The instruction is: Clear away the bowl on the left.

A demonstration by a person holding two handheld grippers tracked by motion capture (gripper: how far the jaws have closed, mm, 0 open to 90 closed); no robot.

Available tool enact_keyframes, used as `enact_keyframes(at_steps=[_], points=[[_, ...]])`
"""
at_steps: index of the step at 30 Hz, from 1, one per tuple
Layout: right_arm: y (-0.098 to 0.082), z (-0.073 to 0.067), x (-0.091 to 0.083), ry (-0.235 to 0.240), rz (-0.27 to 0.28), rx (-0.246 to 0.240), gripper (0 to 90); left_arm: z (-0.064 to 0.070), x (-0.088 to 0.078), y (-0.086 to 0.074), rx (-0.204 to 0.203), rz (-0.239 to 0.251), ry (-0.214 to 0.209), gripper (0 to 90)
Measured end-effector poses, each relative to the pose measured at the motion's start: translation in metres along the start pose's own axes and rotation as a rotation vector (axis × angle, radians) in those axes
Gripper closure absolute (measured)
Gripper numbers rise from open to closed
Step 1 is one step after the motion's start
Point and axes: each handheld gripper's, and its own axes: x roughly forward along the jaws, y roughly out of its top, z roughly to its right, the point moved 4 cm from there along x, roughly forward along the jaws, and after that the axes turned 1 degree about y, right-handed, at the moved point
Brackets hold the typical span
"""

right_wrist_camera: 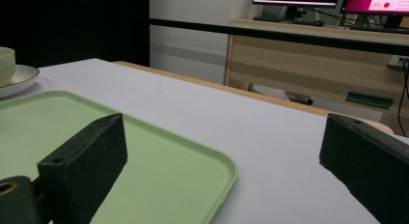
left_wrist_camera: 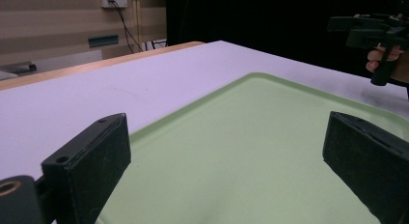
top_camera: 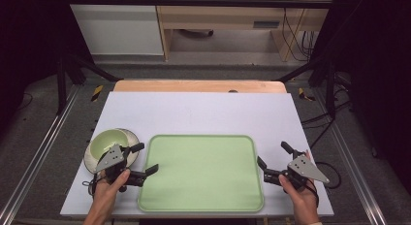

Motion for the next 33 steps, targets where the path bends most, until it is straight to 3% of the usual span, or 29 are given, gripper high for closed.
enact_keyframes(at_steps=[7, 16, 20, 23, 27, 33], points=[[0.000, 0.001, 0.000, -0.002, -0.002, 0.002, 3.0, 0.001, 0.000, 0.002, 0.006, -0.009, 0.014, 2.8], [0.001, 0.000, -0.001, -0.018, -0.009, 0.009, 2.5, 0.001, -0.002, 0.017, 0.010, -0.003, 0.052, 2.4], [0.000, 0.001, 0.000, -0.021, -0.012, 0.012, 2.4, -0.003, -0.011, 0.035, 0.043, -0.011, 0.101, 2.7], [0.001, 0.000, 0.000, -0.019, -0.012, 0.010, 2.4, -0.006, -0.016, 0.044, 0.041, -0.016, 0.125, 2.7], [0.000, -0.001, 0.001, -0.019, -0.012, 0.017, 2.4, -0.016, -0.021, 0.064, 0.070, -0.053, 0.170, 2.7], [0.003, -0.004, 0.001, -0.018, -0.005, 0.021, 2.3, -0.039, -0.023, 0.087, 0.081, -0.103, 0.251, 2.6]])
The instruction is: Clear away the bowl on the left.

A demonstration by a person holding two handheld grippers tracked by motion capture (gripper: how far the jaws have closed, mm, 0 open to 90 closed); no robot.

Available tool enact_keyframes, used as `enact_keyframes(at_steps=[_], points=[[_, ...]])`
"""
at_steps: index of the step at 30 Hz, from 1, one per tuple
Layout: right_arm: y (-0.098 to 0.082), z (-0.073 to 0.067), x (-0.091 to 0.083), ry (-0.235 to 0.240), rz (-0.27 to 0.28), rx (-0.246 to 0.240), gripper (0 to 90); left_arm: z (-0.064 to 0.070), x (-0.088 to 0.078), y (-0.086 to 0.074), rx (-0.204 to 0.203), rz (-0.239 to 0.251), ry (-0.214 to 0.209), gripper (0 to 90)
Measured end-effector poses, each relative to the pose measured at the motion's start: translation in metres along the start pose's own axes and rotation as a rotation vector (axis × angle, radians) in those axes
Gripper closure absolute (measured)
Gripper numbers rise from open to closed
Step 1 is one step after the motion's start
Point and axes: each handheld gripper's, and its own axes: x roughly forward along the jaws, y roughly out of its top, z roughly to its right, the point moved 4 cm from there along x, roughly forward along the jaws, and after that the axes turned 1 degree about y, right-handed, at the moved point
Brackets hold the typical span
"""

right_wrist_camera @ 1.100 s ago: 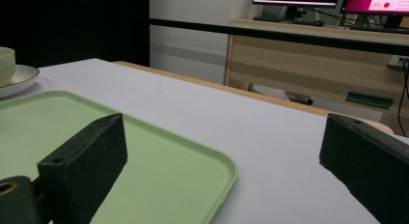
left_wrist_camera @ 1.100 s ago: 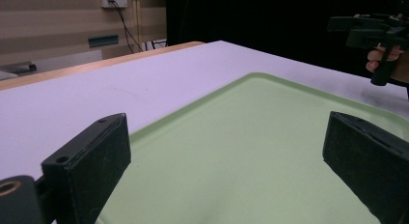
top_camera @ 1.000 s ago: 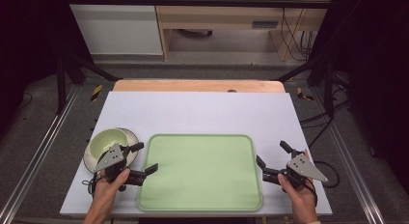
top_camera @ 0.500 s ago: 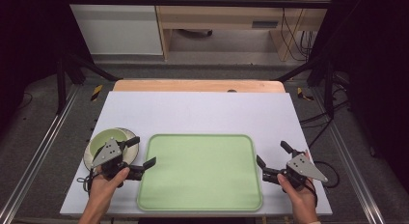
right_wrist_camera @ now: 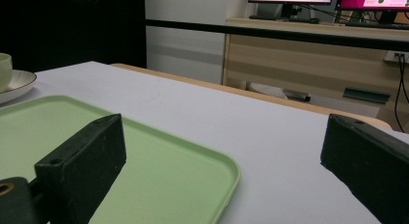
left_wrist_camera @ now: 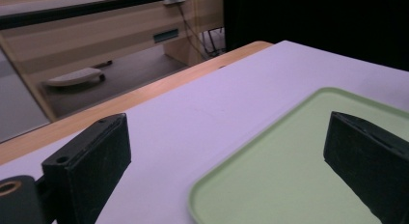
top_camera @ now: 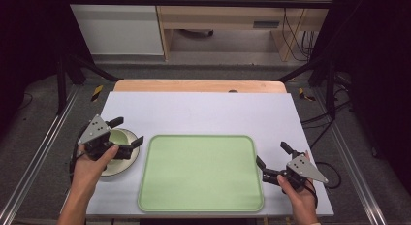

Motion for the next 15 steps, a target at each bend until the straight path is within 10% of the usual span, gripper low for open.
enact_keyframes(at_steps=[15], points=[[-0.001, -0.001, 0.001, 0.009, -0.015, -0.014, 2.3, -0.047, -0.023, -0.025, -0.046, -0.119, 0.200, 3.5]])
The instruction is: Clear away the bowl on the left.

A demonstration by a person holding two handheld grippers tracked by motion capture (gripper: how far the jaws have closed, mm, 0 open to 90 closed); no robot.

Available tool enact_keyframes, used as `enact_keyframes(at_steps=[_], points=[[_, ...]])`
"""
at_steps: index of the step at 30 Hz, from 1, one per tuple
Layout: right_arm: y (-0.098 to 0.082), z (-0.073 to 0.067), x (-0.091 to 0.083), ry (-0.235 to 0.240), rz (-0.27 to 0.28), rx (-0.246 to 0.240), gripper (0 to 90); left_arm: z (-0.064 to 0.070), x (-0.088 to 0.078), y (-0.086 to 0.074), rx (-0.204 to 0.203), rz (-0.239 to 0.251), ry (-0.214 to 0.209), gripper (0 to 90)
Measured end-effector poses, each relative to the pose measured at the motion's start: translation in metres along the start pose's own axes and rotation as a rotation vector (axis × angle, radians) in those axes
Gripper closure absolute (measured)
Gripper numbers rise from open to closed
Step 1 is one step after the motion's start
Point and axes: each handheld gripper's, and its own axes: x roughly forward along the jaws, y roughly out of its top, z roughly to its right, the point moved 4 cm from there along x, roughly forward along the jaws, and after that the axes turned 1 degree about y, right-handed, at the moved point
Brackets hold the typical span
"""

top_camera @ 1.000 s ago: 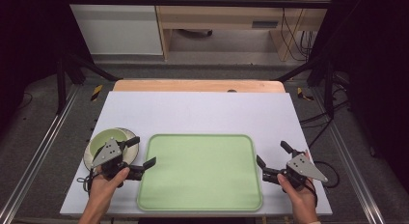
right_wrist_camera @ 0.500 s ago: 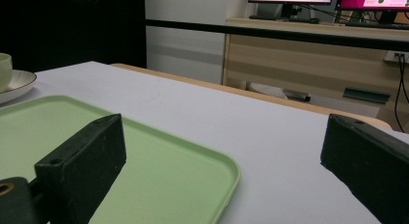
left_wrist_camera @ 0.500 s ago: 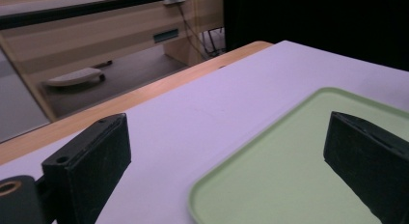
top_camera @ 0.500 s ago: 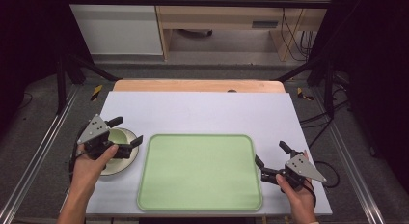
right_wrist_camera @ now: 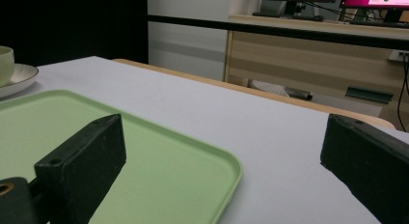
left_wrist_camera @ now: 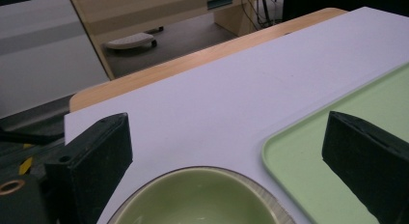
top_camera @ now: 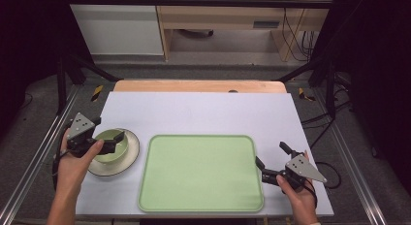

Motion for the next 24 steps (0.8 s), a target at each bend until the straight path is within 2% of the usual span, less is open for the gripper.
enact_keyframes(at_steps=[3, 8, 17, 22, 24], points=[[-0.001, -0.002, 0.001, 0.002, -0.012, -0.022, 2.3, -0.009, -0.004, -0.005, -0.011, -0.013, 0.032, 3.9], [-0.001, -0.003, 0.002, 0.007, -0.016, -0.026, 2.4, -0.023, -0.005, -0.017, -0.026, -0.053, 0.079, 4.1], [-0.001, -0.003, 0.002, 0.011, -0.014, -0.027, 2.4, -0.034, -0.003, -0.034, -0.066, -0.108, 0.094, 4.1], [-0.002, -0.004, 0.002, 0.010, -0.020, -0.028, 2.5, -0.038, -0.001, -0.040, -0.100, -0.155, 0.105, 4.3], [-0.001, -0.004, 0.002, 0.015, -0.013, -0.020, 2.5, -0.038, 0.000, -0.043, -0.125, -0.177, 0.115, 4.8]])
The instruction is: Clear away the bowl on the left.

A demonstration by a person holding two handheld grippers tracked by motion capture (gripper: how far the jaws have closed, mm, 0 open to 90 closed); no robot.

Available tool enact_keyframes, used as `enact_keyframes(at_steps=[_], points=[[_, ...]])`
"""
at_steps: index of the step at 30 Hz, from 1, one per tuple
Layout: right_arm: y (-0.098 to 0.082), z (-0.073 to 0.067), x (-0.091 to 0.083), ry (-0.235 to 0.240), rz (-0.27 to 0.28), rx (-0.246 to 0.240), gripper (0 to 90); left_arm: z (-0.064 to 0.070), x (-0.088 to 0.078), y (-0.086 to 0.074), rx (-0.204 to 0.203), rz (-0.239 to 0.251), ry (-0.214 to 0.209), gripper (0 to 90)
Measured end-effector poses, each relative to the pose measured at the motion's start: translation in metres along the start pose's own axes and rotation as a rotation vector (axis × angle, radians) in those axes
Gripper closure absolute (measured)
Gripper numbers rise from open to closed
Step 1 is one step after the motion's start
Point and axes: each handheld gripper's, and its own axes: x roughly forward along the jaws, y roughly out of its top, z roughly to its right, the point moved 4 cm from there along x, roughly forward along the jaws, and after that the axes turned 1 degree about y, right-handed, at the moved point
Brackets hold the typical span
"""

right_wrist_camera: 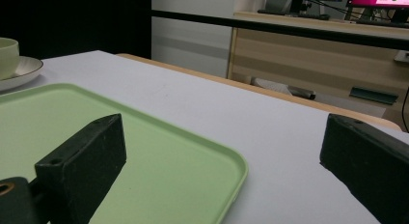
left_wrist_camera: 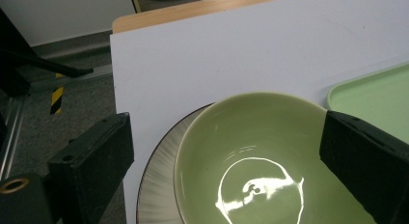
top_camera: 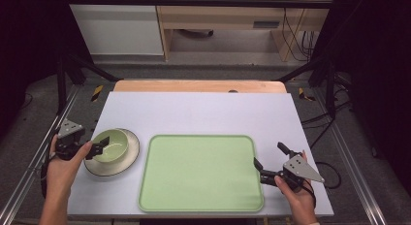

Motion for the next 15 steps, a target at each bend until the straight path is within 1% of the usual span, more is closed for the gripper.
enact_keyframes(at_steps=[1, 2, 5, 6, 7, 8, 11, 12, 13, 15], points=[[0.000, 0.000, 0.000, 0.000, 0.000, 0.000, 2.5, 0.000, 0.000, 0.000, 0.000, 0.000, 0.000, 5.0], [-0.001, -0.001, 0.001, 0.003, -0.010, -0.009, 2.5, -0.001, 0.001, -0.002, -0.004, -0.015, -0.002, 5.1], [-0.002, -0.001, 0.002, 0.005, -0.010, -0.011, 2.5, -0.003, 0.003, -0.004, -0.007, -0.024, 0.004, 5.4], [-0.001, -0.001, 0.002, 0.005, -0.010, -0.009, 2.6, -0.004, 0.003, -0.005, -0.019, -0.028, 0.008, 5.4], [-0.001, -0.001, 0.001, 0.007, -0.007, -0.008, 2.6, -0.005, 0.004, -0.006, -0.019, -0.036, 0.008, 5.6], [-0.001, -0.001, 0.001, 0.006, -0.007, -0.010, 2.6, -0.005, 0.004, -0.007, -0.035, -0.042, 0.011, 5.7], [-0.001, 0.000, 0.002, 0.002, -0.010, -0.007, 2.6, -0.008, 0.004, -0.008, -0.043, -0.051, 0.017, 6.7], [-0.001, 0.000, 0.002, 0.001, -0.008, -0.006, 2.7, -0.009, 0.004, -0.009, -0.059, -0.062, 0.017, 7.9], [-0.001, 0.000, 0.002, 0.001, -0.008, -0.006, 2.7, -0.009, 0.004, -0.009, -0.059, -0.062, 0.017, 8.4], [-0.001, -0.001, 0.002, 0.000, -0.010, -0.007, 2.7, -0.011, 0.004, -0.012, -0.073, -0.083, 0.022, 9.4]])
